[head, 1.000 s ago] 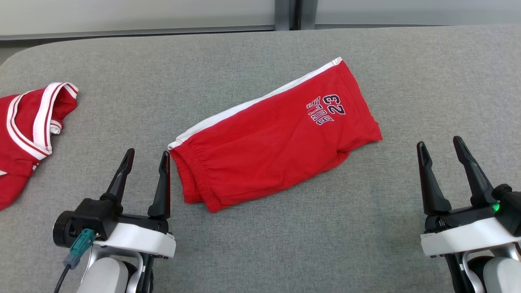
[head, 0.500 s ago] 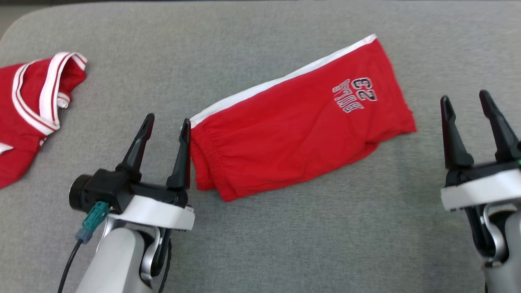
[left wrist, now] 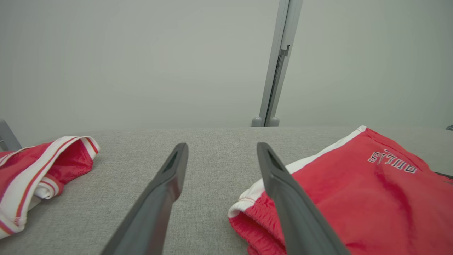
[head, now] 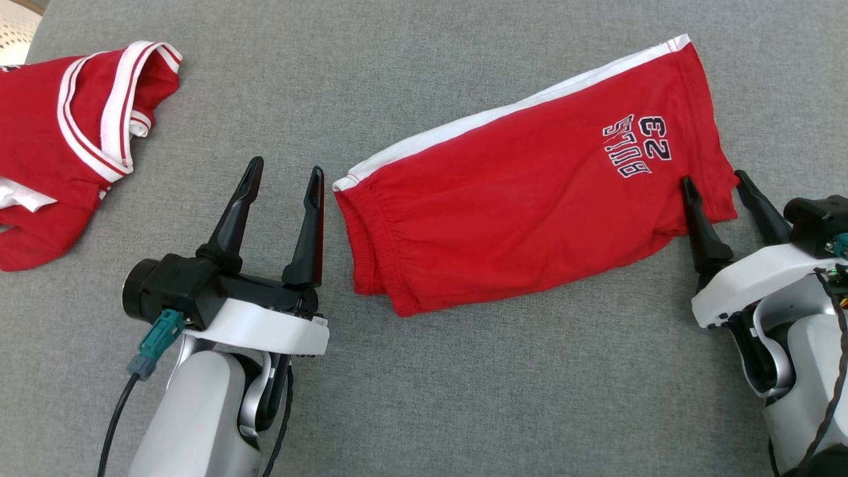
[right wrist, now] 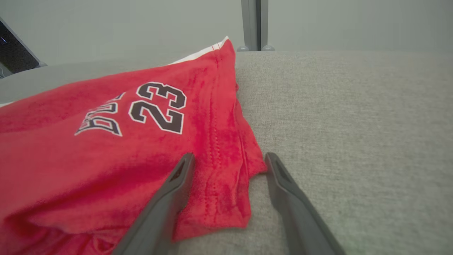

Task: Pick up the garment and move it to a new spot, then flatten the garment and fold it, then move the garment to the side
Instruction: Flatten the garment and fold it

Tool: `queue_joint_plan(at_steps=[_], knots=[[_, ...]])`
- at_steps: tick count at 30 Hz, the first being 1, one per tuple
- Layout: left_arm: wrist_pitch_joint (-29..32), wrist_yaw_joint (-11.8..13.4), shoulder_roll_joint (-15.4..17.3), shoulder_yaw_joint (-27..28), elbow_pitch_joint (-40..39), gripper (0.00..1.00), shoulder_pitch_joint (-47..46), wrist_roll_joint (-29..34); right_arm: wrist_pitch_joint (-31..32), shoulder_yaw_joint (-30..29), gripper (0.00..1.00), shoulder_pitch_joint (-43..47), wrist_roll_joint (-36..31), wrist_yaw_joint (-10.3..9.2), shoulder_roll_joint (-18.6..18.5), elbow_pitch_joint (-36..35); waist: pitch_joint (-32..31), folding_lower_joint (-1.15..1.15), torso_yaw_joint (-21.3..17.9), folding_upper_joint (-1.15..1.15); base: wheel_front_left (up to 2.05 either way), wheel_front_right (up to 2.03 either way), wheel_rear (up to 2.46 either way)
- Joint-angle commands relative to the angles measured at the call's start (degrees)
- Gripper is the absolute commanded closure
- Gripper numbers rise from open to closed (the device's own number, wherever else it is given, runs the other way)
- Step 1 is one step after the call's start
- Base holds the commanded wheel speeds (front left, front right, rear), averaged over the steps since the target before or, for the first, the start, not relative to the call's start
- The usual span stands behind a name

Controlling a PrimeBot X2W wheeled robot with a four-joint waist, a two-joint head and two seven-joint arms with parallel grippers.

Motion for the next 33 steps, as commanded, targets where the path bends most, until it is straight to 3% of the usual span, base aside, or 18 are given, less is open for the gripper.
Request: queue_joint_plan(at_steps=[1,2,3,17,25,33], knots=[[-0.07,-0.22,-0.01,0.50,-0.11,0.00,-0.94,0.48,0.57,0.56,0.11,0.28,0.54,-0.02,0.62,1.67,0.00,0.00,-0.08,0.00,0.00,0.00,0.00],[-0.07,-0.34,-0.09,0.65,-0.17,0.00,-0.91,0.57,0.27,0.62,0.66,0.11,0.58,-0.02,0.76,2.06,-0.02,0.00,-0.14,0.00,0.00,0.00,0.00],[-0.07,-0.41,-0.16,0.85,-0.22,0.00,-0.83,0.81,0.35,0.67,1.00,0.20,0.88,-0.02,1.03,2.53,-0.08,0.00,-0.25,0.00,0.00,0.00,0.00],[-0.07,-0.96,-0.28,2.99,0.52,0.00,2.87,2.25,-8.31,-1.62,1.00,9.19,4.08,-0.02,4.71,-1.08,-4.99,0.00,-2.87,0.00,0.00,0.00,0.00],[-0.07,-1.03,0.18,3.08,0.94,0.00,5.09,2.32,-9.30,-6.88,1.00,15.93,4.96,-0.02,7.33,-3.08,-7.85,0.00,-4.67,0.00,0.00,0.00,0.00],[-0.02,-0.77,0.87,3.04,1.26,0.00,6.03,1.87,-9.62,-7.71,1.00,16.13,4.88,-0.02,8.04,-1.66,-8.88,0.00,-5.87,0.00,0.00,0.00,0.00]])
